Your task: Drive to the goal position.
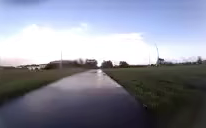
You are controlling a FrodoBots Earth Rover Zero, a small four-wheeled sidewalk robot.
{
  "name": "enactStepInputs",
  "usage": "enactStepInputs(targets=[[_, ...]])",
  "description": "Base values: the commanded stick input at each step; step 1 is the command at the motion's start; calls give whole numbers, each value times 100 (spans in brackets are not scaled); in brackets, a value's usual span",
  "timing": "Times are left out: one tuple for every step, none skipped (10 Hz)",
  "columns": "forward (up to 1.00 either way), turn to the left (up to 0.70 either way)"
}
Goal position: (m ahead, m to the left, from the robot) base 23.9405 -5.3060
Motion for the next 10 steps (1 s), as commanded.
enactStepInputs(targets=[[45,0],[45,0],[45,0],[45,0],[45,0],[45,0],[45,0],[45,0],[45,0],[45,0]])
